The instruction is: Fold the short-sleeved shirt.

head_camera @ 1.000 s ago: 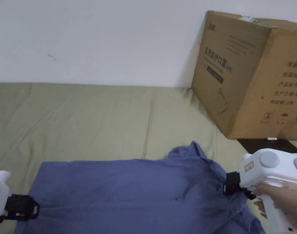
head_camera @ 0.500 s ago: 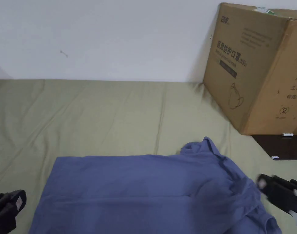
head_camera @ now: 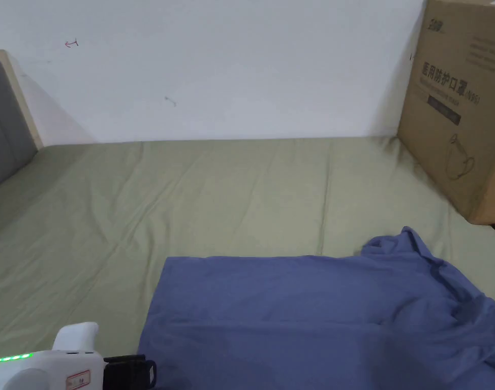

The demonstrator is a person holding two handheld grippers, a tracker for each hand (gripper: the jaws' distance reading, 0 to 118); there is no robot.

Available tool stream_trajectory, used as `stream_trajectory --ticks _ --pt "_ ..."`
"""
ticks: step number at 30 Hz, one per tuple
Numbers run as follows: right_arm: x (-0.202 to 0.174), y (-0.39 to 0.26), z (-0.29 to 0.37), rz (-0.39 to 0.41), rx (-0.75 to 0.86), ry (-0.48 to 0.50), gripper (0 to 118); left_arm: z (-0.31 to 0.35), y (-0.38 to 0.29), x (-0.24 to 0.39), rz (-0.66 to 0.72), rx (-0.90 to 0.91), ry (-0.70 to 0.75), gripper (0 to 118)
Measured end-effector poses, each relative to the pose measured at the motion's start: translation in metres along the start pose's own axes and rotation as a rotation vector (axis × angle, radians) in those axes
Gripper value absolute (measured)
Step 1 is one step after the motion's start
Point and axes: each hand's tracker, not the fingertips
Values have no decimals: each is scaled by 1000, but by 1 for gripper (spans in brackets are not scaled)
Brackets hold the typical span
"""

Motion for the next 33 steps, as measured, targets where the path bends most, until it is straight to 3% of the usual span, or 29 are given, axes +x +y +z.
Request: stream_trajectory --ticks 5,6,10,12,13,14,15,19,20,22,23,25,26,29,30,32,33 --pt "8 8 6 -55 -4 -27 0 -57 -29 10 -134 -220 121 117" --pt "10 11 8 -68 6 -30 0 -58 -31 14 -214 -168 137 118" --pt "15 19 10 -40 35 -76 0 -47 -29 32 -167 -133 211 117" --pt "22 22 9 -35 41 -94 0 -25 -31 44 -205 -81 205 100" --pt "26 22 8 -38 40 -96 0 -14 -32 48 -228 -49 199 79" --pt "32 23 5 -43 38 -100 0 -2 -31 51 -229 -21 168 36" --pt "43 24 1 -51 35 -105 0 6 -30 49 -197 -20 87 5" --pt "95 30 -39 -81 -113 -163 0 33 -23 40 -56 68 43 5" --pt "107 33 -52 -78 -178 -176 21 38 -20 39 -43 80 31 5" --pt "129 35 -82 -81 -290 -204 93 52 -16 52 -62 102 16 5" --pt "138 34 -96 -83 -357 -221 118 56 -14 58 -101 121 29 5" --pt "151 32 -117 -119 -377 -226 118 58 -12 69 -154 117 72 5" --pt "156 32 -129 -122 -416 -275 118 58 -7 69 -163 108 84 5" --pt "165 28 -159 -89 -533 -305 113 56 -8 75 -154 79 79 5" --pt "165 26 -167 -49 -584 -339 103 54 -7 70 -150 73 80 5" --pt "162 19 -172 75 -601 -416 52 51 -9 69 -142 57 96 5" --pt "157 18 -172 163 -607 -467 46 50 -9 68 -138 48 99 5"
